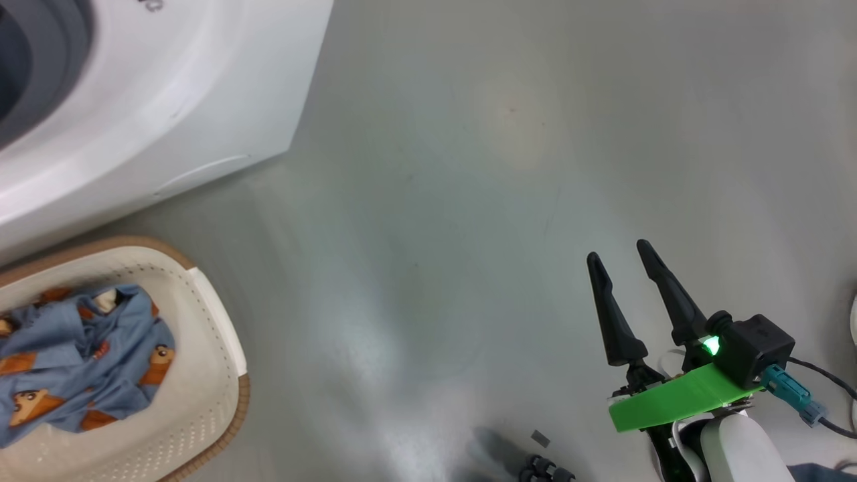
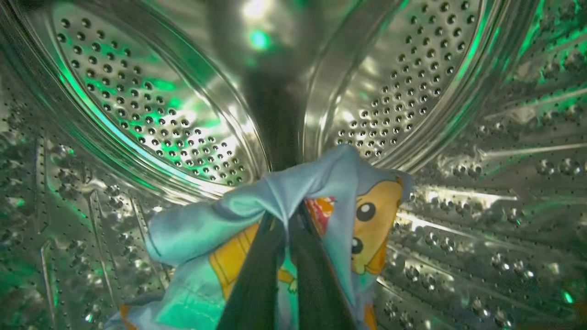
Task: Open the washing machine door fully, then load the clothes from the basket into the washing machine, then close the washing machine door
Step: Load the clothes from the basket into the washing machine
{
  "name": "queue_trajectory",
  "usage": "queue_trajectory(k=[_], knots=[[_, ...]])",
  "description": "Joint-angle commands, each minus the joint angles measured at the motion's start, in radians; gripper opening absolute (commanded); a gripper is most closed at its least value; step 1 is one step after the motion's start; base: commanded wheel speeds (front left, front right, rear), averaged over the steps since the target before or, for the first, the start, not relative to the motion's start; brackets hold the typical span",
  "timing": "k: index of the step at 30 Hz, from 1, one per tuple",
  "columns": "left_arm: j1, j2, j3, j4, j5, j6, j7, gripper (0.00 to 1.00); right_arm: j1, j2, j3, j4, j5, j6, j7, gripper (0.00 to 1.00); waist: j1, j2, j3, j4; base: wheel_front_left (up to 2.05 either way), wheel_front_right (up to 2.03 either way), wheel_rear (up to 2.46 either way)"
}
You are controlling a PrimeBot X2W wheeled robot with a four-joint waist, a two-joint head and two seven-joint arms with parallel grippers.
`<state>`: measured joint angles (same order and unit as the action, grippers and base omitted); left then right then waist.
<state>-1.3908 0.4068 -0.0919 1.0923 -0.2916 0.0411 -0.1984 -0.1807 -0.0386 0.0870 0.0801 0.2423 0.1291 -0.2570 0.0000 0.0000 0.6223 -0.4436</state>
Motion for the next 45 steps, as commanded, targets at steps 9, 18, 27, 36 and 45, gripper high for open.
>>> queue_trajectory(k=[9,18,27,36,45], knots=[[-0.078,0.05,-0.021,0.048,0.028,0.02,-0.045,0.0,0.019,-0.012,0.022,-0.023,0.014,0.002,-0.005,1.0,0.0,0.0,0.051,-0.001,0.0,0.0,0.0],[-0.065,0.026,-0.059,0.124,0.043,0.013,-0.044,1.0,0.009,-0.012,0.028,-0.009,0.017,0.002,-0.005,1.0,0.0,0.0,0.02,0.018,0.0,0.0,0.0],[-0.03,-0.022,-0.063,0.161,0.021,0.022,-0.046,1.0,0.014,-0.012,0.006,-0.002,0.006,0.002,-0.005,1.0,0.0,0.0,-0.032,0.056,0.0,0.0,0.0],[0.046,-0.088,-0.051,0.159,-0.013,0.024,-0.061,1.0,0.009,-0.012,0.005,-0.001,-0.016,0.002,-0.005,1.0,0.0,0.0,-0.087,0.105,0.0,0.0,0.0],[0.091,-0.101,-0.04,0.134,-0.032,0.024,-0.063,1.0,0.011,-0.012,-0.007,0.0,-0.034,0.002,-0.005,1.0,0.0,0.0,-0.102,0.125,0.0,0.0,0.0]])
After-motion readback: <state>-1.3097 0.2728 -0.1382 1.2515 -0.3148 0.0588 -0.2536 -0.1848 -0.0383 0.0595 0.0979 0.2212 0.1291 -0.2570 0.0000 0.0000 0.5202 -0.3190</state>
